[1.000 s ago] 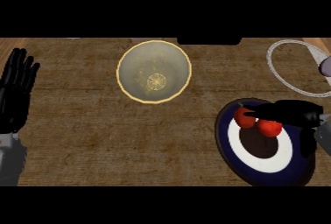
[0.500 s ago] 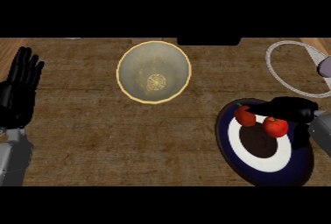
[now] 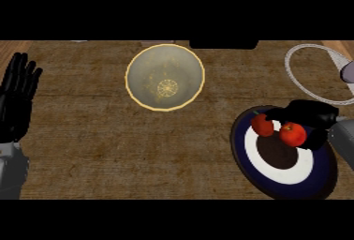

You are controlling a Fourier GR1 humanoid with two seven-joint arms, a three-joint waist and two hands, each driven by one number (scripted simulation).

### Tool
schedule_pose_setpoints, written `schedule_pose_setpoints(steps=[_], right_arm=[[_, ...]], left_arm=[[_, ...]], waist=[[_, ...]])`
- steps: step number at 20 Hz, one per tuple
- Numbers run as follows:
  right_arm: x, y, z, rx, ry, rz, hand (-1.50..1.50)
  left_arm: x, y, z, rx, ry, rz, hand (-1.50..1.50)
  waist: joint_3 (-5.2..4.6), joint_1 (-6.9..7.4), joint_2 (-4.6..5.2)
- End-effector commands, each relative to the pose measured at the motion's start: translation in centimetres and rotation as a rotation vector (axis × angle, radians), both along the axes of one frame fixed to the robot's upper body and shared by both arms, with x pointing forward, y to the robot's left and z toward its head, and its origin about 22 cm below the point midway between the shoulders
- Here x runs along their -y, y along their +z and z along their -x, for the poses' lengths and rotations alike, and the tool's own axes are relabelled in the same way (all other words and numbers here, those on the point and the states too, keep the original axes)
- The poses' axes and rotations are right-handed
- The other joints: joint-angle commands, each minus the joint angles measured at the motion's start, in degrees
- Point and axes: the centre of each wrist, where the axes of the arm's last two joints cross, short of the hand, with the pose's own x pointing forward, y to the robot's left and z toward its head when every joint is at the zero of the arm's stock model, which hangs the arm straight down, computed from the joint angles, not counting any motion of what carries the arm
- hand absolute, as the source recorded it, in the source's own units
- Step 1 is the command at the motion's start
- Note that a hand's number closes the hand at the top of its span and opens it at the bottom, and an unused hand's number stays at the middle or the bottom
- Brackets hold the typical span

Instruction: Pick the tomato from the plate and place it in the bowl

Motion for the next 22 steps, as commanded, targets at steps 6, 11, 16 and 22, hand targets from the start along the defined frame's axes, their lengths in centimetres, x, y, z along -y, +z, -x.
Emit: schedule_pose_setpoints(steps=[6,11,16,22], right_arm=[[1.9,8.4,-5.5,0.232,-0.143,-0.019,1.50],[3.0,12.2,-6.7,0.391,-0.247,-0.014,1.50],[5.0,16.4,-6.8,0.554,-0.288,-0.118,1.50],[5.5,19.4,-7.1,0.544,-0.211,-0.341,1.50]], left_arm=[[3.7,0.4,-1.5,0.045,-0.099,0.014,0.00],[4.1,2.2,-2.4,0.080,-0.141,0.006,0.00],[4.7,1.4,-2.6,0.069,-0.134,0.012,0.00],[5.0,1.7,-2.5,0.051,-0.148,-0.004,0.00]], waist=[[0.85,5.49,3.28],[1.01,8.32,4.65],[0.93,7.36,4.36],[0.96,7.89,3.86]])
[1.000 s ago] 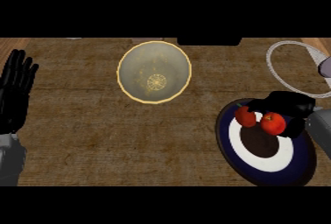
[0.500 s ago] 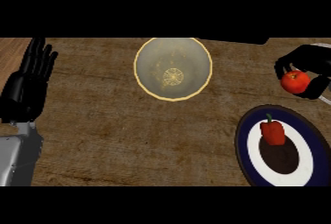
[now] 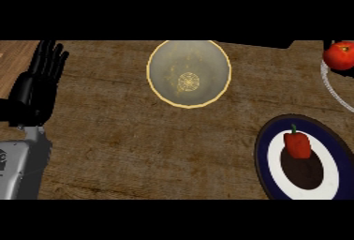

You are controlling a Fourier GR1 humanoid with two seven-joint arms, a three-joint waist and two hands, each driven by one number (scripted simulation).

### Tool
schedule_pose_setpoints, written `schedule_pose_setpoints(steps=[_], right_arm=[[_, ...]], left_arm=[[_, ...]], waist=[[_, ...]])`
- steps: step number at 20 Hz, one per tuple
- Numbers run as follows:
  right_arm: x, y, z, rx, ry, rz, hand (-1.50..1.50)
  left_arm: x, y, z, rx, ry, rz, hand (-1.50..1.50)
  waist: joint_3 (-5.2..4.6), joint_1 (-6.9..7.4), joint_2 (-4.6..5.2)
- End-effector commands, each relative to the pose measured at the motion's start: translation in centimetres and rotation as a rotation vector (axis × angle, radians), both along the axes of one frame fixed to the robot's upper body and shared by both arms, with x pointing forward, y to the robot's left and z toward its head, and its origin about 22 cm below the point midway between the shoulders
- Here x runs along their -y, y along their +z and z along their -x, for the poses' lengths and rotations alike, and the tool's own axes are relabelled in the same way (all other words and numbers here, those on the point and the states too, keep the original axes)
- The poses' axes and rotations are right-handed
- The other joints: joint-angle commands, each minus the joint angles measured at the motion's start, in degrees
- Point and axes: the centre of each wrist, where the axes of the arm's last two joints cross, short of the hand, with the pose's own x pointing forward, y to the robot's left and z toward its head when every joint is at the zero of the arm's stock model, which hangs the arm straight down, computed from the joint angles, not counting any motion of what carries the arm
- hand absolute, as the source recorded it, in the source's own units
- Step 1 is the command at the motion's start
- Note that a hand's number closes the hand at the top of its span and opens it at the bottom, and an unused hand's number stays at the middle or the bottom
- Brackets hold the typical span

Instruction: Pick the tomato from the plate and place it in the bowl

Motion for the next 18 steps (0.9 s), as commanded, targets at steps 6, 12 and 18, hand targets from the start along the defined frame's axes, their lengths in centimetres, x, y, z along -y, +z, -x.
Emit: schedule_pose_setpoints(steps=[6,12,18], right_arm=[[-1.7,6.9,-1.2,0.079,0.226,-0.290,1.50],[-4.7,8.1,-2.4,-0.043,0.300,-0.455,1.50],[-8.9,9.3,-3.6,-0.159,0.365,-0.454,1.50]], left_arm=[[-0.8,0.5,-0.4,-0.018,0.037,-0.012,0.00],[-1.0,-1.7,0.5,-0.051,0.021,-0.004,0.00],[-2.0,-0.9,0.3,-0.034,0.047,-0.011,0.00]], waist=[[-0.22,-1.23,-1.07],[-0.42,-1.24,-1.45],[-0.48,-2.30,-1.81]])
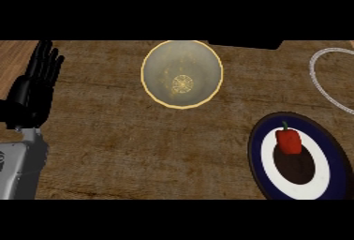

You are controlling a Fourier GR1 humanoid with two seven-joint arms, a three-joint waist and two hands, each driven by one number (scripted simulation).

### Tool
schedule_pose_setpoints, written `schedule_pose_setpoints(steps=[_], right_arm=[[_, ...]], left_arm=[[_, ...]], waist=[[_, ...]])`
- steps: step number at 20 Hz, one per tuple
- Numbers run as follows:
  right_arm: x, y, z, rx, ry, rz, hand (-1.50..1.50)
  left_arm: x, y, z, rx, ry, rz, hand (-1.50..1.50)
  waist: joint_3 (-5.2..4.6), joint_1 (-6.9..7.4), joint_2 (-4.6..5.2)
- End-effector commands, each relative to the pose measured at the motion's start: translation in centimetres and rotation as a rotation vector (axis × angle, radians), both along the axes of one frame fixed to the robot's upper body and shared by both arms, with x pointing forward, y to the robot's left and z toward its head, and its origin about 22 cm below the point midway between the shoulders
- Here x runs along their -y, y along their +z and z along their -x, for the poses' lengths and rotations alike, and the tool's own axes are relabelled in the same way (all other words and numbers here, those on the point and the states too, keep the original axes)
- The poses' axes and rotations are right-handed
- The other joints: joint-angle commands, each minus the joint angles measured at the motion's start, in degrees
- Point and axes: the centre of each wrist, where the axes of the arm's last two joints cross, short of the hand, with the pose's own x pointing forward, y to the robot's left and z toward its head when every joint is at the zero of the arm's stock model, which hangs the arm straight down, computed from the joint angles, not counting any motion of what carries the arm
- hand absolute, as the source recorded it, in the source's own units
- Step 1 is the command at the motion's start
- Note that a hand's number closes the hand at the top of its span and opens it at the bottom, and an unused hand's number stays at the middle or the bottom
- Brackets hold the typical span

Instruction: Pick the tomato from the plate and place it in the bowl

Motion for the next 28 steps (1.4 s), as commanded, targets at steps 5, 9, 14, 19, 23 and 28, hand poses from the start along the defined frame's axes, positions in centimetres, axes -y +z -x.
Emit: schedule_pose_setpoints(steps=[5,9,14,19,23,28], right_arm=[[-7.1,1.6,-1.5,-0.179,0.230,0.009,1.50],[-12.3,0.1,-2.1,-0.202,0.279,0.076,1.50],[-15.9,-2.4,-2.3,-0.274,0.331,0.117,1.50],[-20.7,-5.5,-1.8,-0.290,0.352,0.164,1.50],[-21.7,-7.3,-1.7,-0.219,0.268,0.220,1.50],[-23.6,-12.7,-0.7,-0.279,0.160,0.233,1.50]], left_arm=[[-0.3,-0.8,0.2,-0.012,0.009,-0.001,0.00],[-1.1,0.1,-0.1,-0.008,0.021,-0.008,0.00],[-1.8,-0.3,0.8,-0.014,0.055,-0.004,0.00],[-1.8,-0.5,0.9,-0.016,0.077,-0.003,0.00],[-2.2,-0.7,1.9,-0.025,0.046,-0.009,0.00],[-2.1,-1.2,1.5,-0.016,0.067,0.011,0.00]], waist=[[-0.10,-0.83,-0.15],[-0.09,-1.54,-0.43],[-0.07,-2.68,-0.99],[-0.08,-3.58,-1.27],[-0.08,-2.49,-0.86],[-0.09,-3.73,-1.08]])
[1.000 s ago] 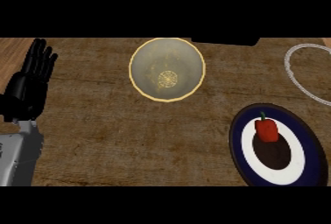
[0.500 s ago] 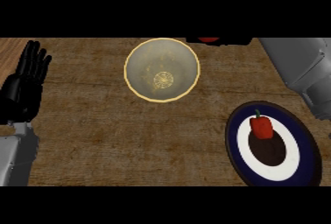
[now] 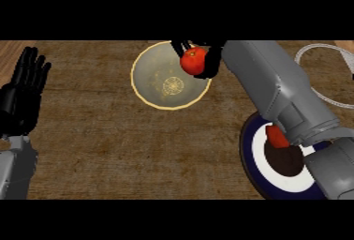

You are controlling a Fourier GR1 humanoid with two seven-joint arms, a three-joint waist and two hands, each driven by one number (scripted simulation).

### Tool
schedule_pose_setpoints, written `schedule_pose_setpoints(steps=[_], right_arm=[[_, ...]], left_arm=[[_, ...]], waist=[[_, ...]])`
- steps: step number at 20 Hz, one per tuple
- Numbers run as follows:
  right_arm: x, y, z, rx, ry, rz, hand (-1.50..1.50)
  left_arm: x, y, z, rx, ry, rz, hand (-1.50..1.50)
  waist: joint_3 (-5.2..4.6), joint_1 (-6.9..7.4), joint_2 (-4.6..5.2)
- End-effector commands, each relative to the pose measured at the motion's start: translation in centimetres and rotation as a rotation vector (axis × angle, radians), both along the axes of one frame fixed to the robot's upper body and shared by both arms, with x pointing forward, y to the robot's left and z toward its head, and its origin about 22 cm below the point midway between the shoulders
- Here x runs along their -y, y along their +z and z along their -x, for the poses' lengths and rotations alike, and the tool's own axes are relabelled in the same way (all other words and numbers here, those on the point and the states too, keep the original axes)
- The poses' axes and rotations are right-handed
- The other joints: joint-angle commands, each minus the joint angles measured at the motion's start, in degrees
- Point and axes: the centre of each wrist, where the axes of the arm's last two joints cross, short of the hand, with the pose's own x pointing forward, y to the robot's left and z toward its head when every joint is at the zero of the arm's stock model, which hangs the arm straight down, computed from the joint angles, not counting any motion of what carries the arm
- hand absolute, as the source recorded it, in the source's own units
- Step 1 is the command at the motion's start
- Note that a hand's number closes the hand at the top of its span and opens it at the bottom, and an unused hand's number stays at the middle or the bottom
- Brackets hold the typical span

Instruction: Pick the tomato from the plate and place it in the bowl

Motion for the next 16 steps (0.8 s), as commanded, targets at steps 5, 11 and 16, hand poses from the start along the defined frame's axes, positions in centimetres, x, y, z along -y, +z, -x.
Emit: schedule_pose_setpoints(steps=[5,11,16], right_arm=[[-3.3,-6.1,1.8,-0.219,-0.093,-0.020,-1.50],[-2.3,-7.0,1.7,-0.350,-0.091,-0.298,-1.50],[0.0,-5.1,0.7,-0.292,-0.221,-0.537,-1.50]], left_arm=[[1.3,0.2,-0.3,0.014,-0.010,0.013,0.00],[1.0,0.8,-0.8,0.014,-0.016,0.004,0.00],[0.8,0.8,-0.7,0.004,-0.034,0.008,0.00]], waist=[[0.02,0.66,0.35],[0.07,0.99,0.76],[0.07,1.20,0.81]])
